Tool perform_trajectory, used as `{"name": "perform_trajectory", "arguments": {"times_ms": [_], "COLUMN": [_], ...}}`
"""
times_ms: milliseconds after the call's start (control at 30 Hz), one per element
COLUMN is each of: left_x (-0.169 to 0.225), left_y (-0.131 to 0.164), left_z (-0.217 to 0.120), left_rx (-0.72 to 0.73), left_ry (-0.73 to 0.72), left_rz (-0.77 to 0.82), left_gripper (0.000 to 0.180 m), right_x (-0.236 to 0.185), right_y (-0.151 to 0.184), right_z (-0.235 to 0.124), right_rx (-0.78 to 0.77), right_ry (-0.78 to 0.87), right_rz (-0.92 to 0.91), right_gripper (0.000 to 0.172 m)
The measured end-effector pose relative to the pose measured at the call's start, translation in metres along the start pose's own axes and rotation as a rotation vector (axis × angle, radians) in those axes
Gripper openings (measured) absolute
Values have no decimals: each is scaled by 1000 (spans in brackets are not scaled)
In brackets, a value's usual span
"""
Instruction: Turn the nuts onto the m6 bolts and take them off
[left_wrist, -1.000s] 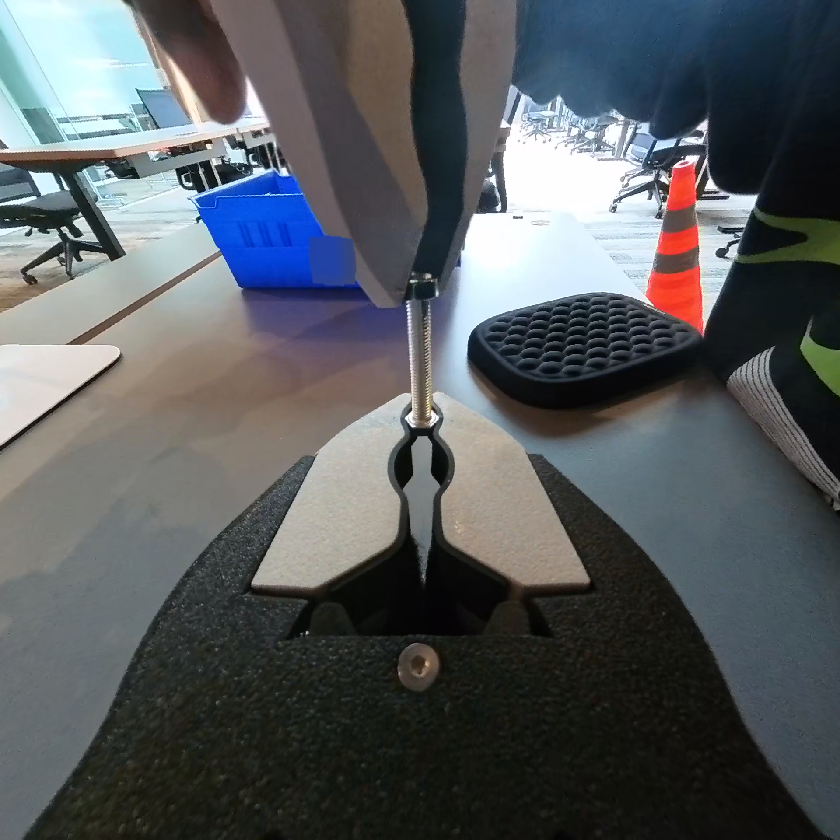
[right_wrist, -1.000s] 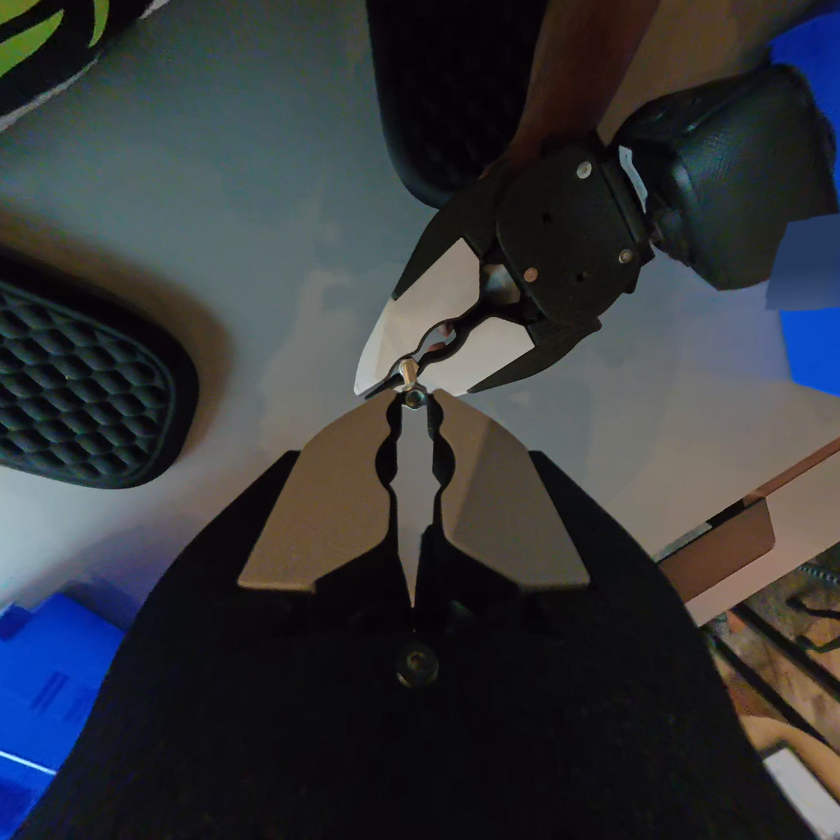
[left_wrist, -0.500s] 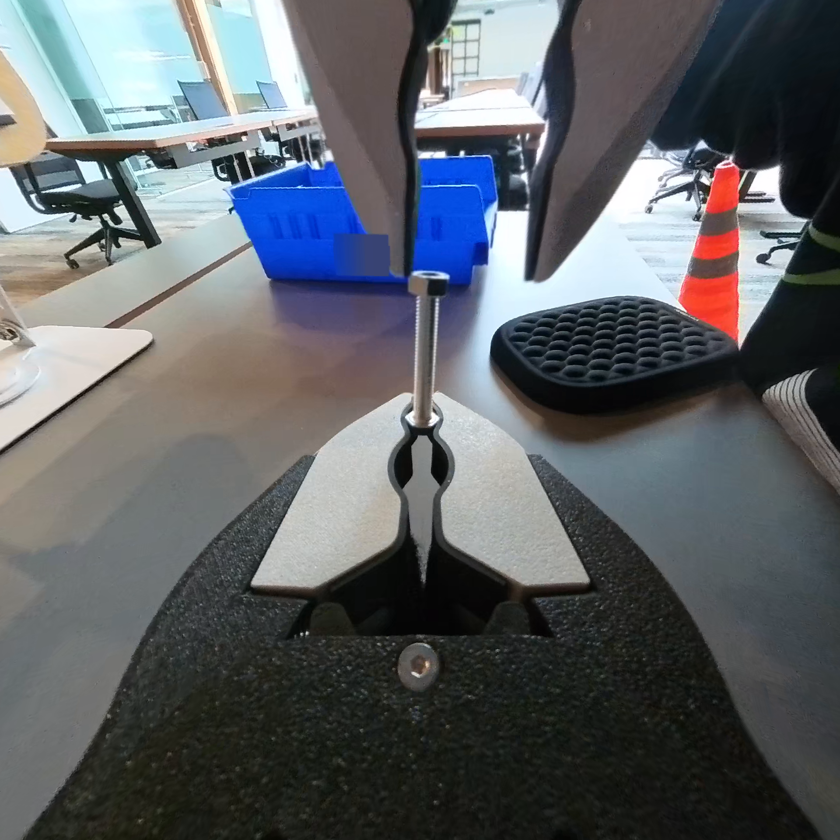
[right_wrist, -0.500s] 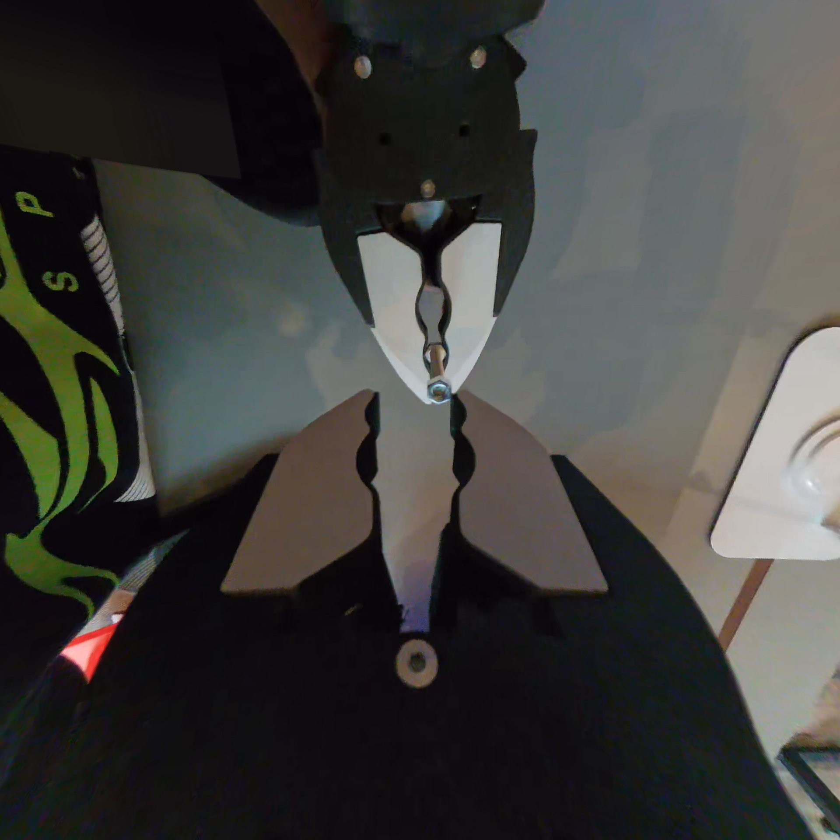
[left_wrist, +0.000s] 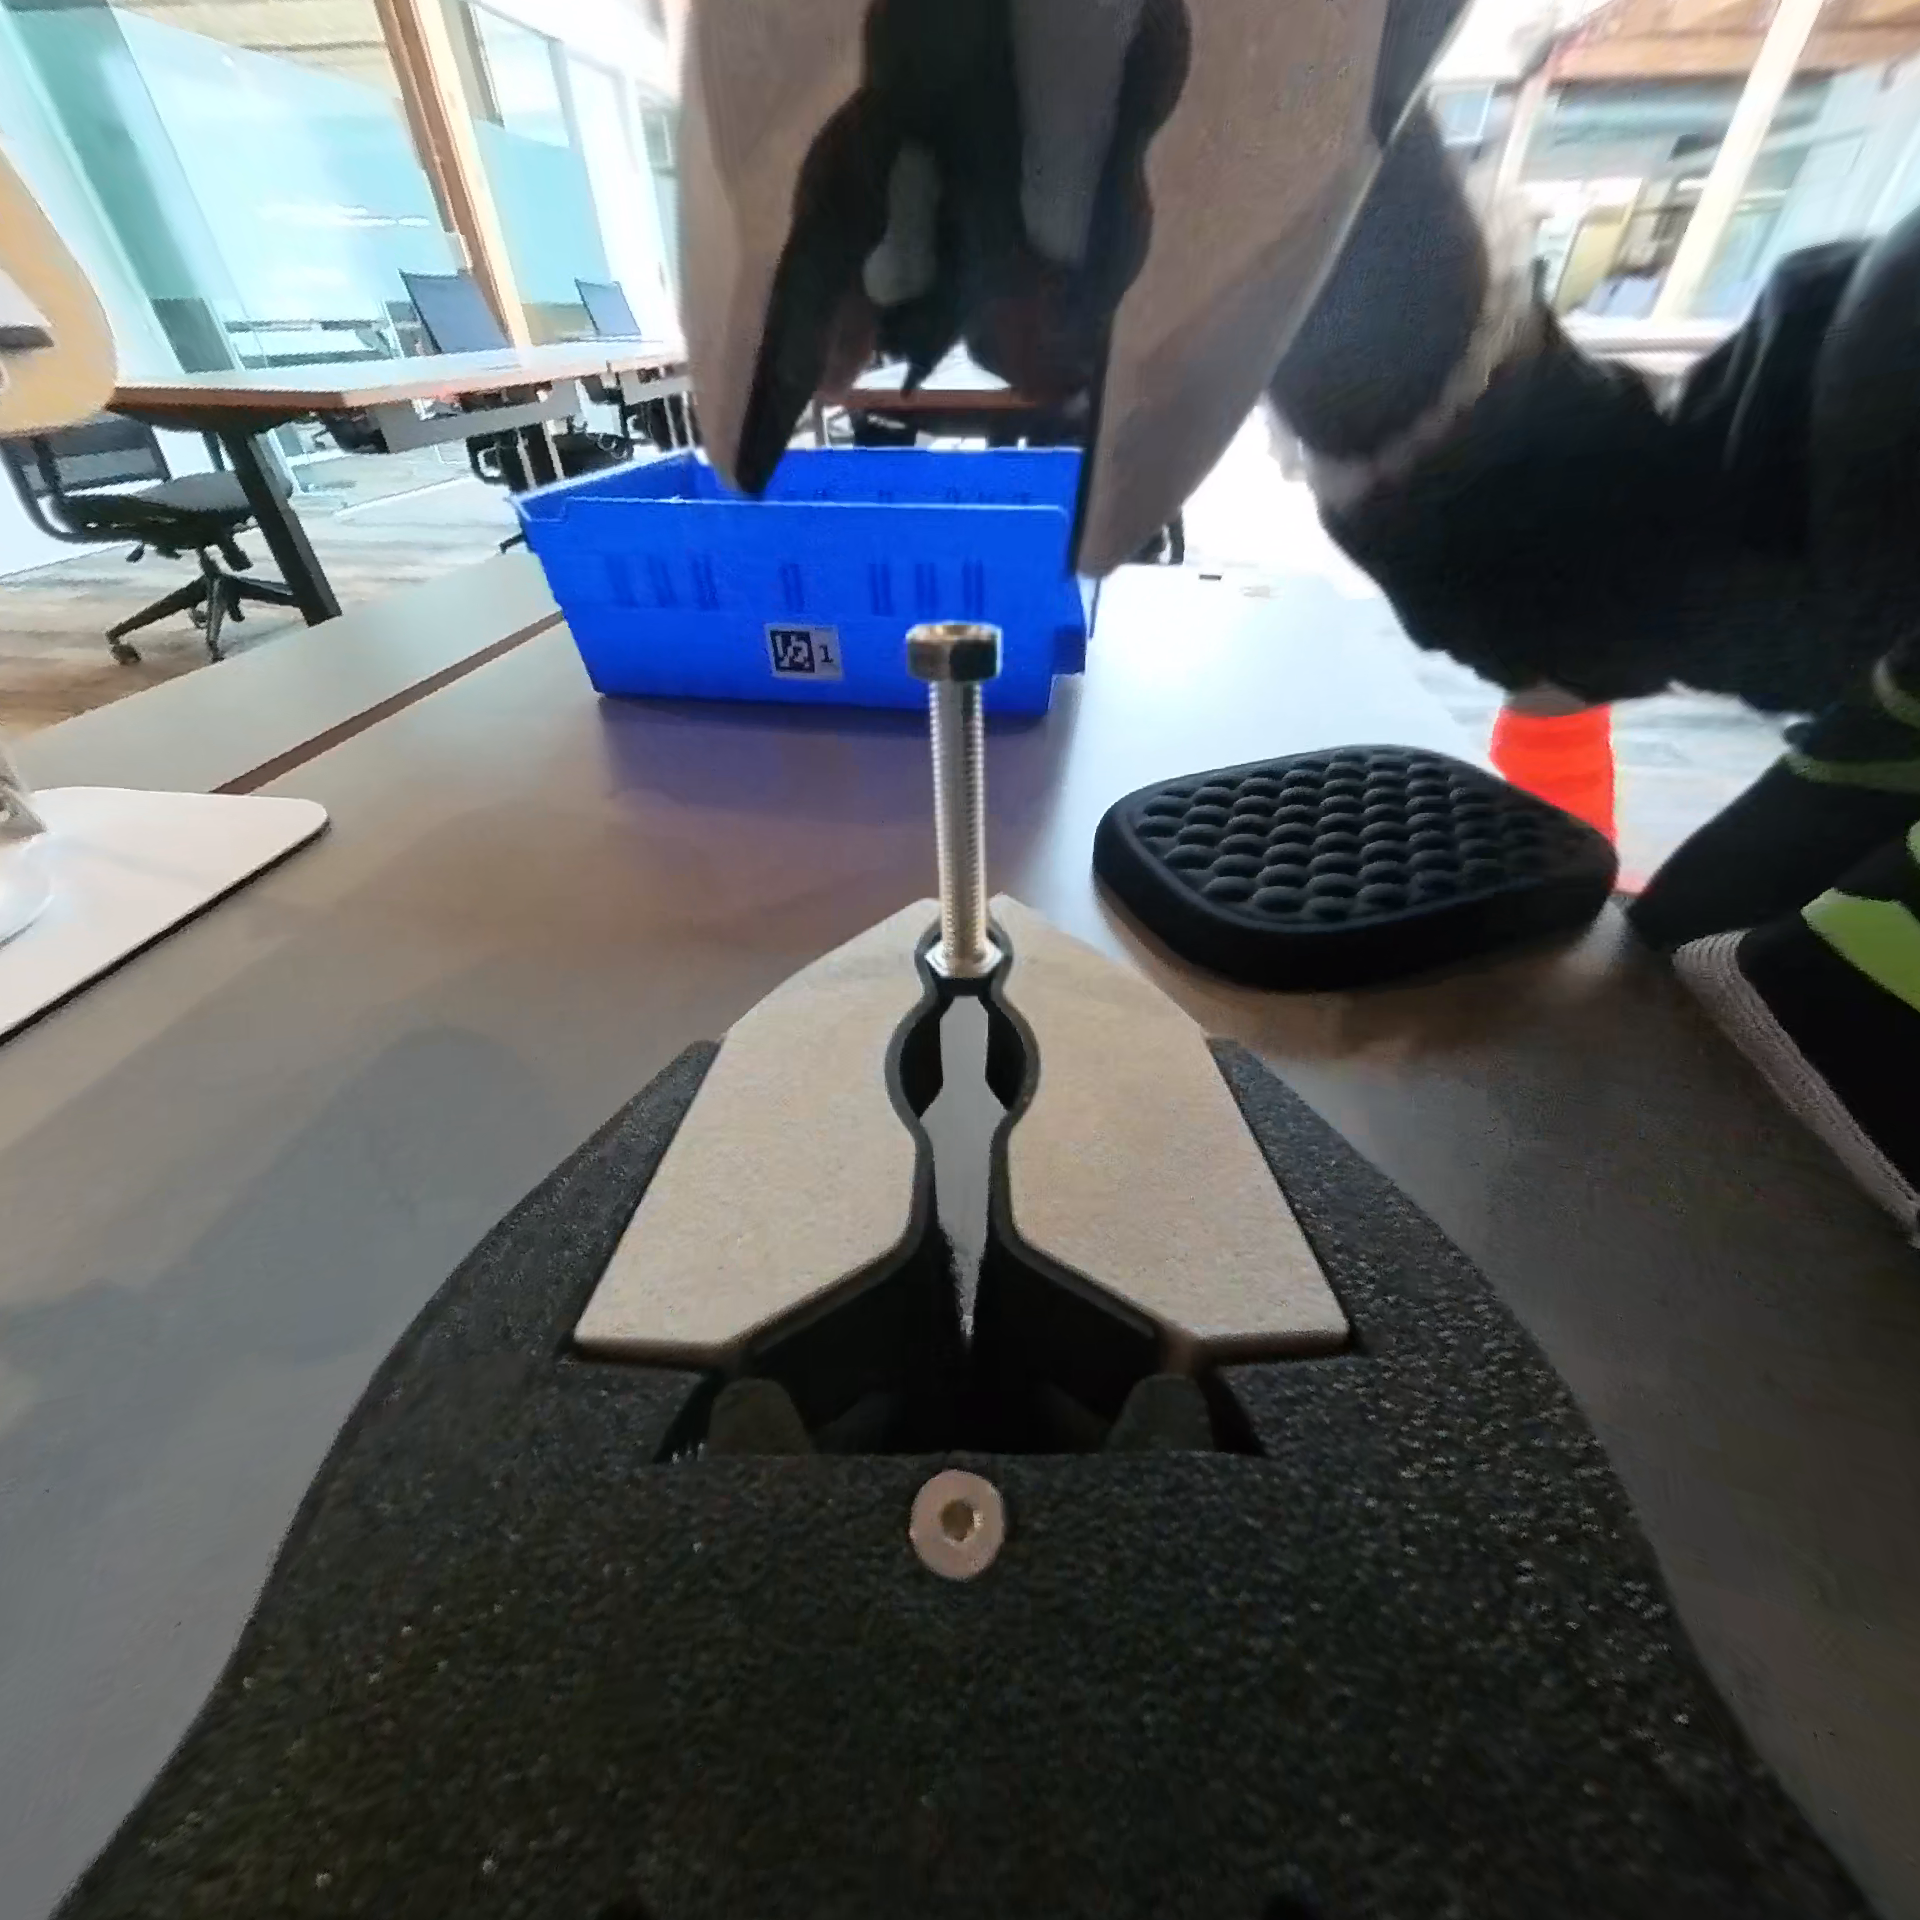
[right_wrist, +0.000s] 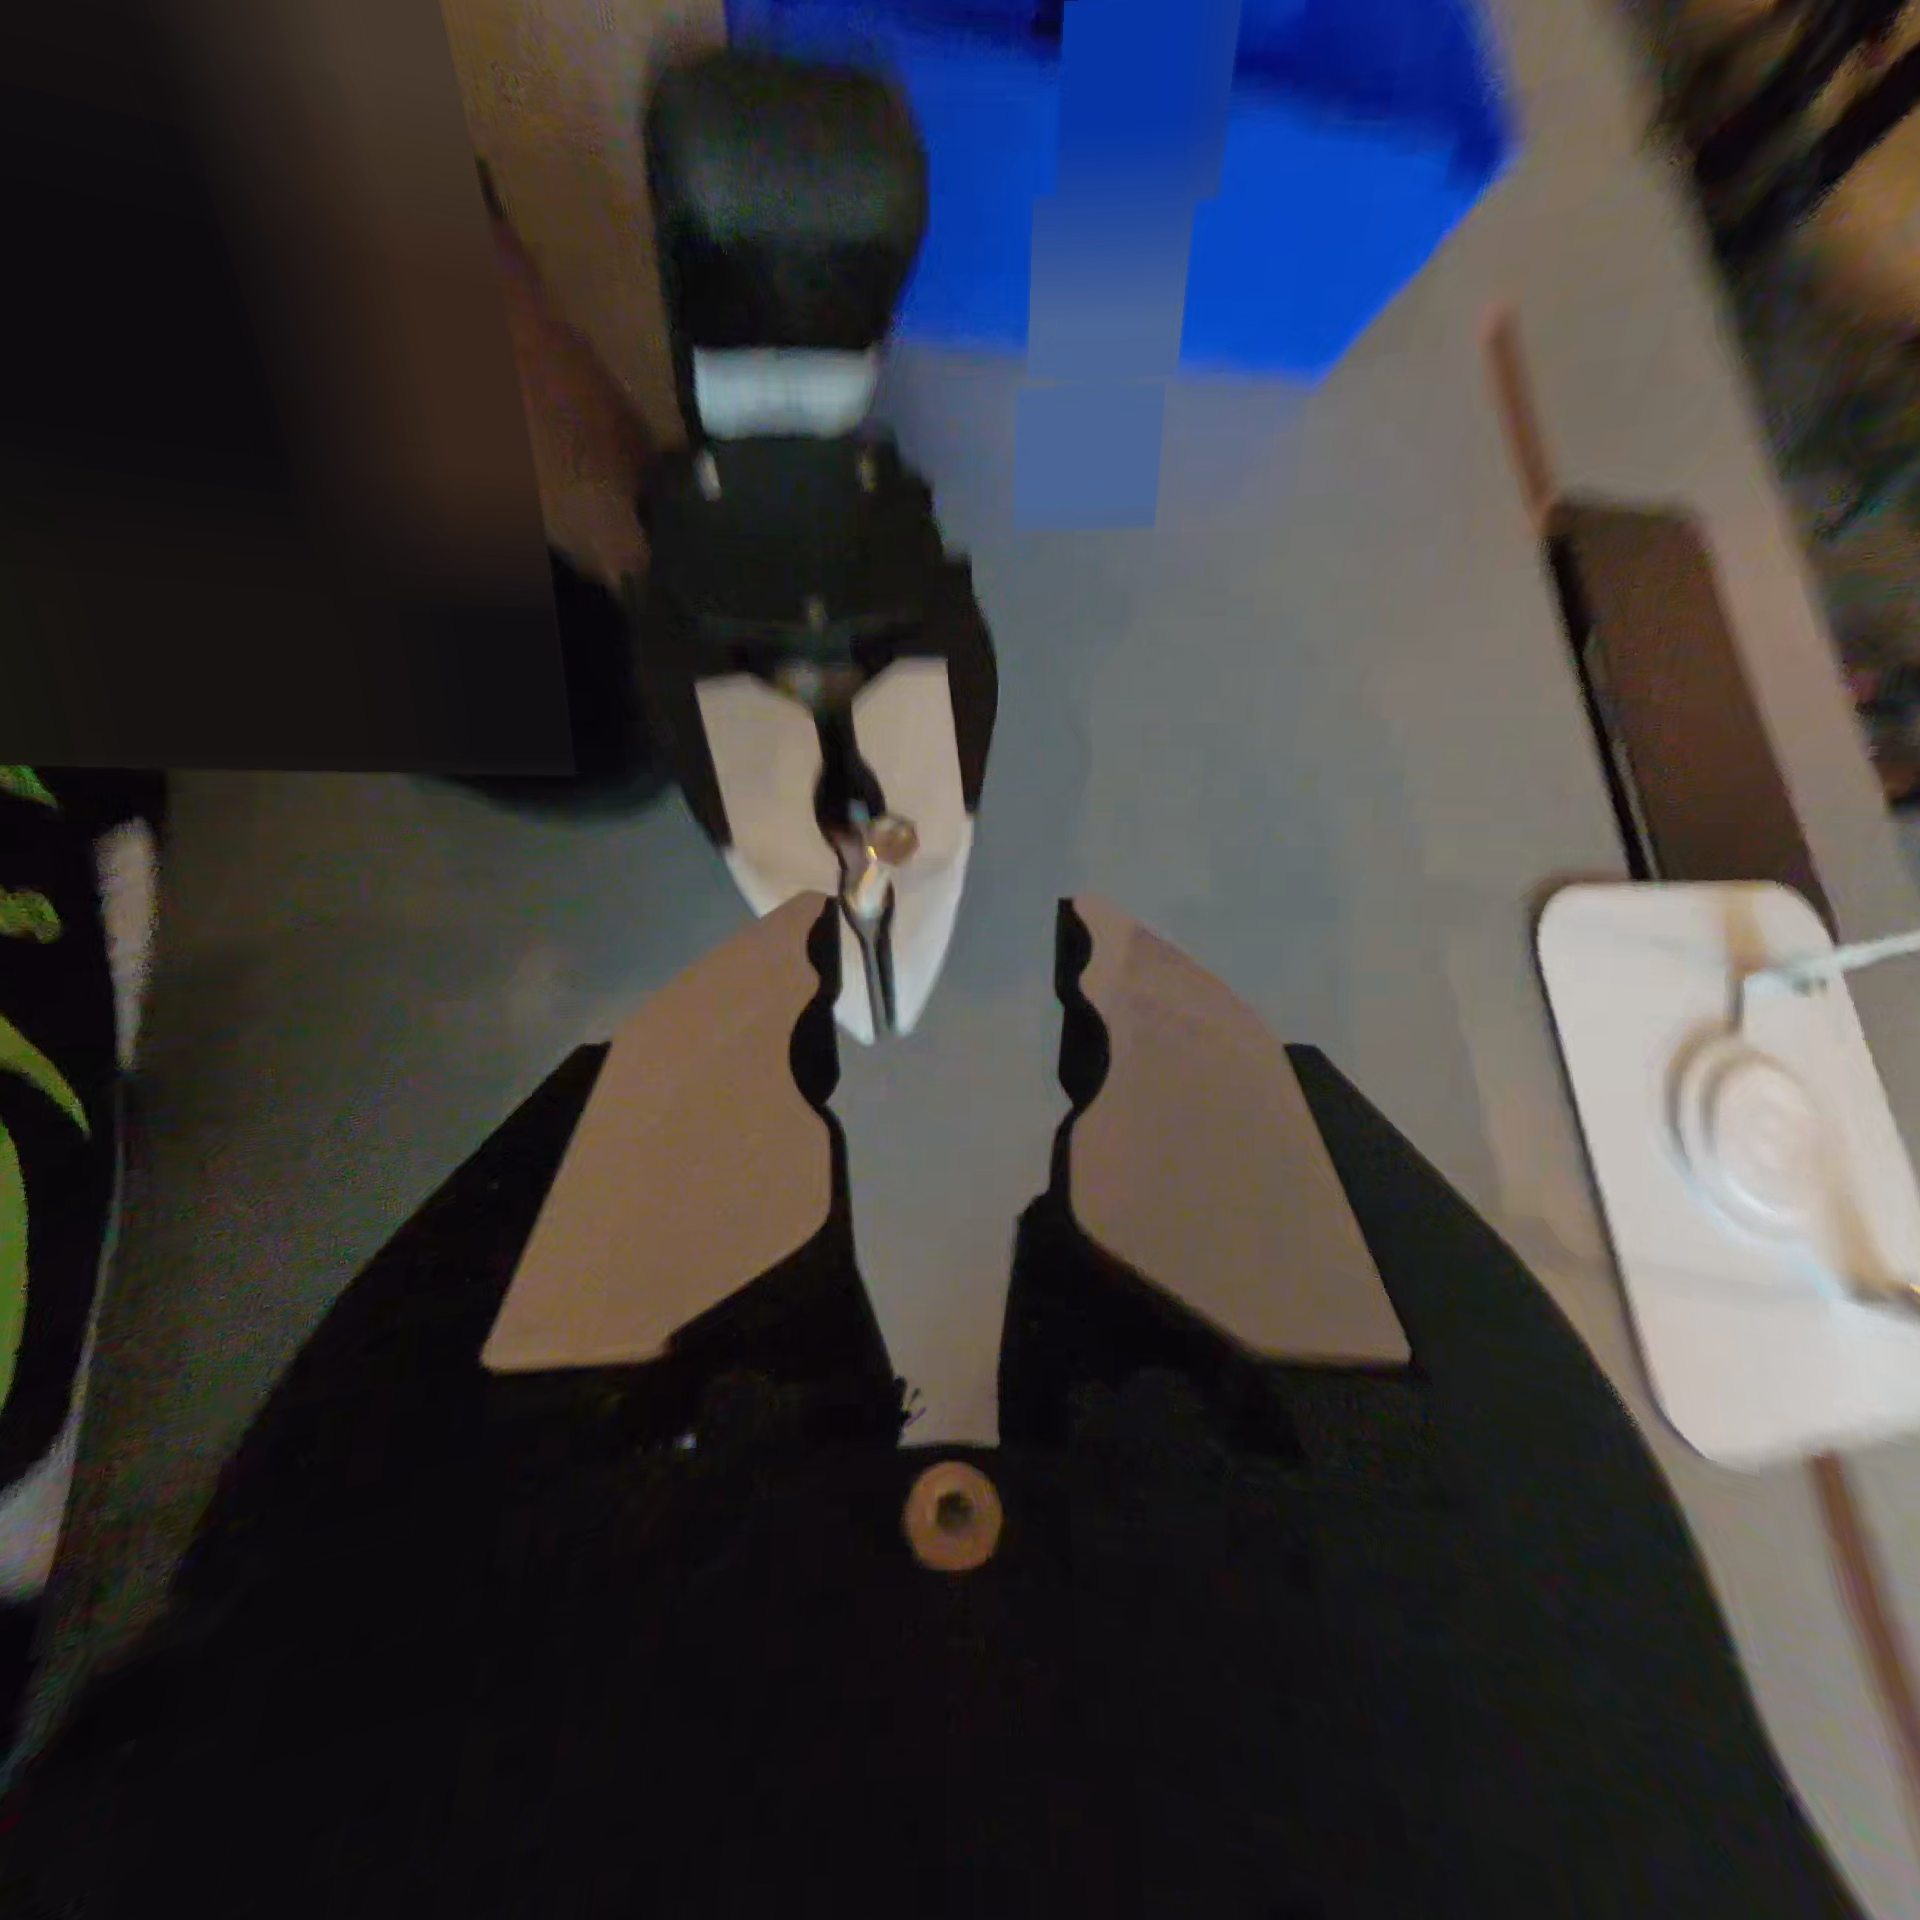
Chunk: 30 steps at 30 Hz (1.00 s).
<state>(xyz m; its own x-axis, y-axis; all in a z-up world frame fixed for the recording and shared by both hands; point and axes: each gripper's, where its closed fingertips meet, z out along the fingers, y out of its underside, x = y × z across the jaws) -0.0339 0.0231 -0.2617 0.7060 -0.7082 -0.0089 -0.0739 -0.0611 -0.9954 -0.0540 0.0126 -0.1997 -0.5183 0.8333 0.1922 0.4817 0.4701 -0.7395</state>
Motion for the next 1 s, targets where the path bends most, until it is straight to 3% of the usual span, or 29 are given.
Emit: {"name": "perform_trajectory", "arguments": {"times_ms": [100, 167, 233, 500, 667, 933, 1000], "left_x": [1, 3, 4, 11, 13, 12, 10], "left_y": [-2, -6, -7, -8, -8, -7, -7], "left_z": [0, -1, -2, -1, -1, 0, 0], "left_rx": [19, 48, 66, 73, 68, 59, 60], "left_ry": [16, 34, 47, 105, 124, 126, 114], "left_rz": [0, 15, 20, 22, 21, 10, 2], "left_gripper": [3, 3, 3, 3, 3, 3, 3], "right_x": [-15, -20, -24, -40, -41, -44, -47], "right_y": [-14, -18, -17, -10, -13, -11, -12], "right_z": [-19, -31, -38, 14, 8, 11, 8], "right_rx": [451, 720, 940, 722, 770, 749, 758], "right_ry": [-43, -44, -41, -6, 44, 36, 26], "right_rz": [93, 145, 199, 170, 105, 88, 71], "right_gripper": [65, 97, 107, 88, 72, 68, 53]}}
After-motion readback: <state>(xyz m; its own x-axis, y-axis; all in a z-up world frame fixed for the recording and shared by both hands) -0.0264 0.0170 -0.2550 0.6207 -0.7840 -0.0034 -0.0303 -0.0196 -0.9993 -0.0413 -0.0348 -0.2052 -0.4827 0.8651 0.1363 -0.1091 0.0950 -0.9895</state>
